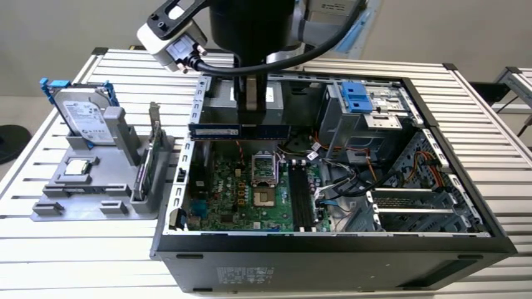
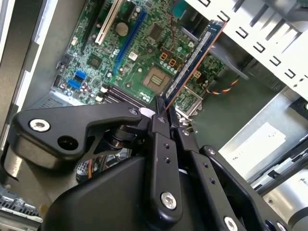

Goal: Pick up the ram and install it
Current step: 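Pick up the ram and move it above insertion slot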

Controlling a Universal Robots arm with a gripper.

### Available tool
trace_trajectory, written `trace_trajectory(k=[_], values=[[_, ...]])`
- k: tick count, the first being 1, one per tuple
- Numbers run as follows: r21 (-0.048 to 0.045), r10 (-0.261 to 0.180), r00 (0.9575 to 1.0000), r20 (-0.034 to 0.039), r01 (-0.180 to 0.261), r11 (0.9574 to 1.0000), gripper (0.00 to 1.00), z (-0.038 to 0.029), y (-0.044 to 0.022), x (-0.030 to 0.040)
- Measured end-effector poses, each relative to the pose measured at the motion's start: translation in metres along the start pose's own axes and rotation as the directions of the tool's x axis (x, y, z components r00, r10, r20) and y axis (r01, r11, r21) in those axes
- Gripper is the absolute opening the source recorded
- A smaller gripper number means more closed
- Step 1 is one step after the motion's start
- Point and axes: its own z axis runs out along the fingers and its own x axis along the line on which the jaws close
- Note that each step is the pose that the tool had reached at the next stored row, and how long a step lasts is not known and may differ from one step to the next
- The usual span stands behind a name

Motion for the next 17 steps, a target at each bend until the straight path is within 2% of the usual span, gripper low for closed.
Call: trace_trajectory(k=[17], values=[[0.0,0.0,1.0,0.0,0.0,1.0,0.0,0.0002,0.0147,-0.0001]])
